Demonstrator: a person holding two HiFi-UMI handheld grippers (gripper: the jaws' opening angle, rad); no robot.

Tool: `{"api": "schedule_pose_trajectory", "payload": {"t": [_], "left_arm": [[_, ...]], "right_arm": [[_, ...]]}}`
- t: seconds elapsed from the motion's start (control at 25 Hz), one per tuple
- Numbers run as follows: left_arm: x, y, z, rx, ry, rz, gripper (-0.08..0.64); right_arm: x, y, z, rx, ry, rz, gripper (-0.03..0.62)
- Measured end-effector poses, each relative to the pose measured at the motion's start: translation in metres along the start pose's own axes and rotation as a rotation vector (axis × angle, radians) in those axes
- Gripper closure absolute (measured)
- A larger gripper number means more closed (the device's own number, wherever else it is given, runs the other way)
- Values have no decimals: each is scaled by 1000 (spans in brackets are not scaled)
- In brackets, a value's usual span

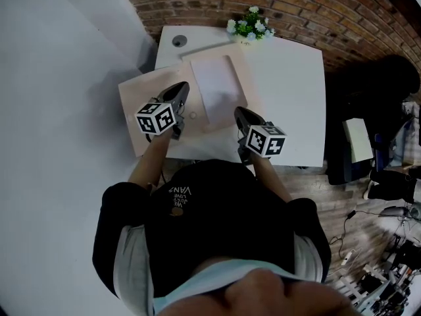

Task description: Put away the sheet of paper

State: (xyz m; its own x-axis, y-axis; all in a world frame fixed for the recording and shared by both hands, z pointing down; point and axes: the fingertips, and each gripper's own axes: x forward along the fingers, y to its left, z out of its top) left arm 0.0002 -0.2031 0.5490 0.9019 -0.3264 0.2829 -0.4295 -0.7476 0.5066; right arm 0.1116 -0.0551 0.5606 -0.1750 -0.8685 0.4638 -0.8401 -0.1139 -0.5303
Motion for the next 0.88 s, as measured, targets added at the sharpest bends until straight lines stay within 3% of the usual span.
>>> {"api": "schedule_pose_trajectory", "payload": {"t": [0.88], "left_arm": [[-59,-18,18,56,-47,-92,558]], "right_arm": [[13,33,-4,-35,-32,2,594]]}}
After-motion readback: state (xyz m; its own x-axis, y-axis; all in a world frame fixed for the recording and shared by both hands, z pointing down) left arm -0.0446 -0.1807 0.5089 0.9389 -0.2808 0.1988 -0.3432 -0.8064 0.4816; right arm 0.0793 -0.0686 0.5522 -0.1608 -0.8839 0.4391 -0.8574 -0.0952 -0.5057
